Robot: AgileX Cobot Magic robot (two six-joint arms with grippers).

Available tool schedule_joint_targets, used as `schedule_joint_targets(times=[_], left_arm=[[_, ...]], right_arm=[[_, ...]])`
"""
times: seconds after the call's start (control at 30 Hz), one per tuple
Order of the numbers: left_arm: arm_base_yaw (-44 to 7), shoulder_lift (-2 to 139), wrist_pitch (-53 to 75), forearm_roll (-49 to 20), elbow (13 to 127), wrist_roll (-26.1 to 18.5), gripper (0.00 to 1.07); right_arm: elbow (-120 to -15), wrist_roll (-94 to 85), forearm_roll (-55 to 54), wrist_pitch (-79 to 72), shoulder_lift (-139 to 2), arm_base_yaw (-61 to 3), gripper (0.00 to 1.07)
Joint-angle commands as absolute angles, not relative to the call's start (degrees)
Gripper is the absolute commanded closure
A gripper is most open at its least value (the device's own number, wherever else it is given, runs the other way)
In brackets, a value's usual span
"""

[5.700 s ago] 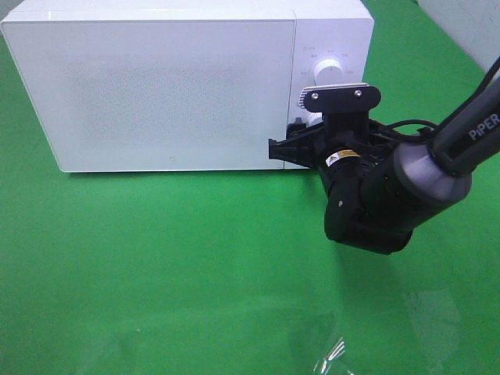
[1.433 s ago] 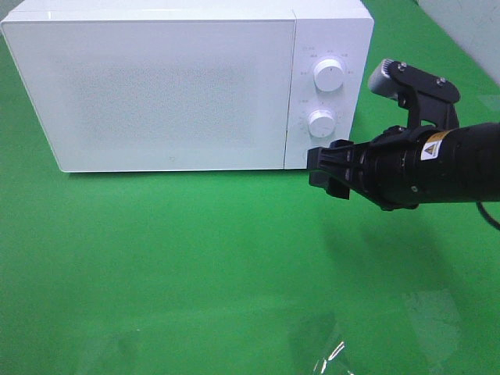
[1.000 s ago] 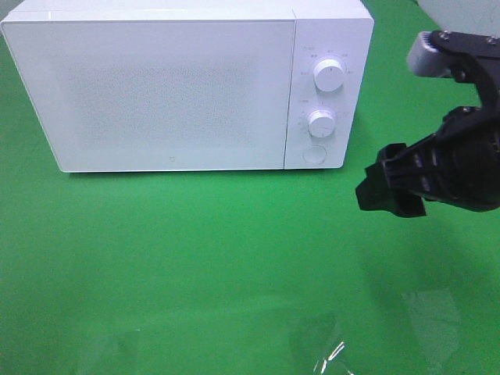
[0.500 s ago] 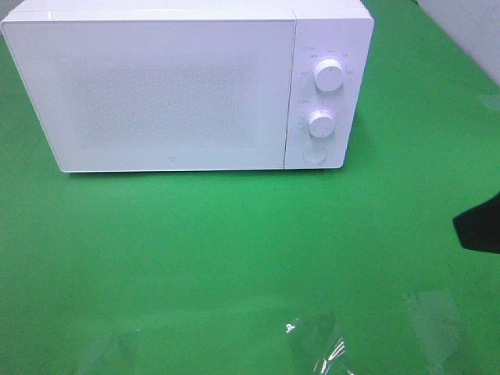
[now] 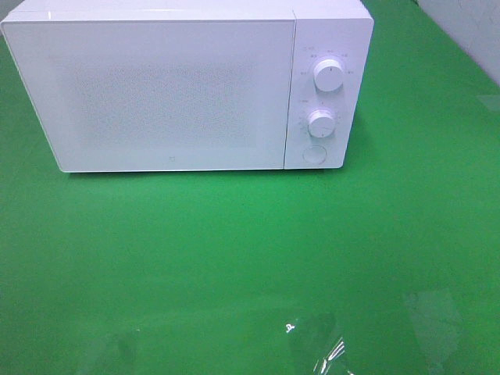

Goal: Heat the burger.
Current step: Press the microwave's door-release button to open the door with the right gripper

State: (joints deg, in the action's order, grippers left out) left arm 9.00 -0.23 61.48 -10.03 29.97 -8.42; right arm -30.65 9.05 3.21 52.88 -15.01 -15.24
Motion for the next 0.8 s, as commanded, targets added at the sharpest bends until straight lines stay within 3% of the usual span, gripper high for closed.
schedule_joint_targets(times=[0.03,0.4,0.8], left_arm=[[8.59,-0.63,61.54,-10.43,29.74,-8.14,0.10],[8.59,-0.63,61.54,-10.43,29.74,-8.14,0.10],[8.59,-0.52,61.54,-10.37,29.74,-8.14,0.10]], right_arm=[[-29.28,8.25,3.32,53.23,-11.52,-12.72,0.31],[-28.13,9.34,3.32,55.06,1.89,-5.90,0.31],[-28.13,9.05,3.09,55.06,1.66,-5.56,0.31]])
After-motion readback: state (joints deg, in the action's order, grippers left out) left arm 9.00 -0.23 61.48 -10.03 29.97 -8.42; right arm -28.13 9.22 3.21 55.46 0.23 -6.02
